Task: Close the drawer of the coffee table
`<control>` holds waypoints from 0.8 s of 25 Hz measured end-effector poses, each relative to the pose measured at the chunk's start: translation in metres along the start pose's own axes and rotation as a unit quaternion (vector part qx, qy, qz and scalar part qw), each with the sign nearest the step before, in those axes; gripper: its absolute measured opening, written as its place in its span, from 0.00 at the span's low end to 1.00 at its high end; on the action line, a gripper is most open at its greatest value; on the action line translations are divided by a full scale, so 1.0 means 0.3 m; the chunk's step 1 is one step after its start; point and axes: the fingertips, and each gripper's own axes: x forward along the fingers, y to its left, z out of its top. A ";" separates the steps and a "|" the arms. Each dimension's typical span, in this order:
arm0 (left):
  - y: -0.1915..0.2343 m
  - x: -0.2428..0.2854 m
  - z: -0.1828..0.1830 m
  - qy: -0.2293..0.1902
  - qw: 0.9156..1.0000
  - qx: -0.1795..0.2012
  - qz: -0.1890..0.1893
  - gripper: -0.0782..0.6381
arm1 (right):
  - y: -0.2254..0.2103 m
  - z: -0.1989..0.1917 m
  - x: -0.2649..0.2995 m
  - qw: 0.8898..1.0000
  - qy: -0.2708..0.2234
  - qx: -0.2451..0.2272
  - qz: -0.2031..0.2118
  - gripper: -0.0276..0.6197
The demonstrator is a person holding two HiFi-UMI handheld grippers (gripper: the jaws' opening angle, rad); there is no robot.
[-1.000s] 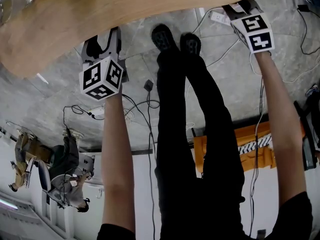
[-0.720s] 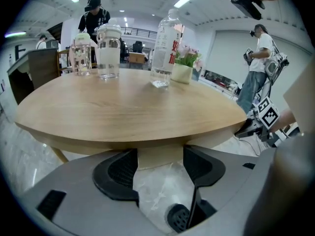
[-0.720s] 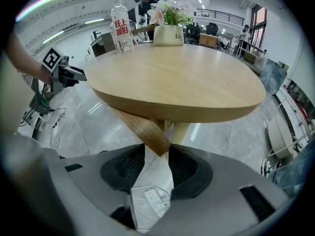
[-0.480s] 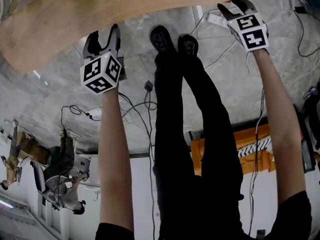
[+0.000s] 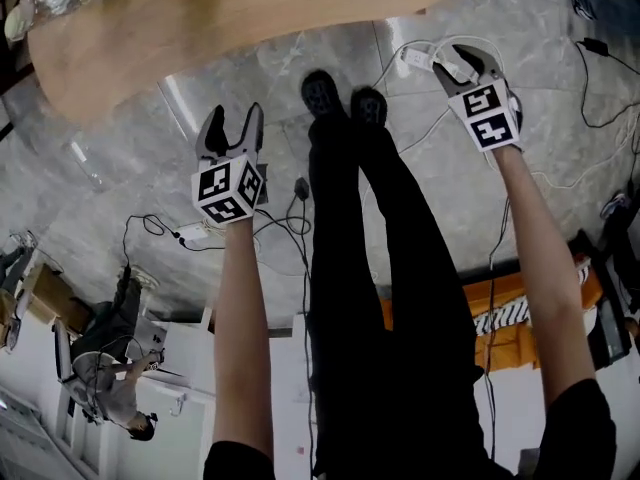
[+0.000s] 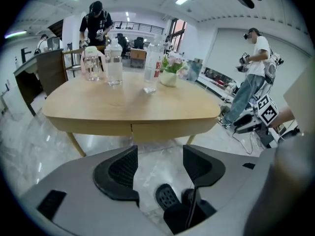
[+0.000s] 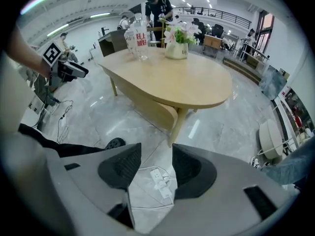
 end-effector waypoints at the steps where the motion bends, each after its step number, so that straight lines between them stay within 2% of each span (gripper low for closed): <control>1: -0.030 -0.058 0.013 -0.003 1.000 0.001 -0.003 0.52 | 0.021 0.016 -0.057 1.000 -0.007 0.000 0.001 0.32; 7: -0.206 -0.364 0.138 -0.029 0.998 -0.002 -0.063 0.52 | 0.154 0.126 -0.348 0.998 -0.052 0.010 0.016 0.33; 11: -0.262 -0.541 0.208 -0.053 0.996 0.000 -0.065 0.52 | 0.223 0.211 -0.499 0.996 -0.085 0.018 0.021 0.34; 15: -0.322 -0.734 0.188 -0.062 0.994 -0.032 -0.078 0.52 | 0.330 0.258 -0.656 0.994 -0.105 0.027 0.028 0.34; 20: -0.366 -0.980 0.145 -0.079 0.992 -0.022 -0.093 0.52 | 0.489 0.326 -0.848 0.989 -0.141 0.031 0.021 0.34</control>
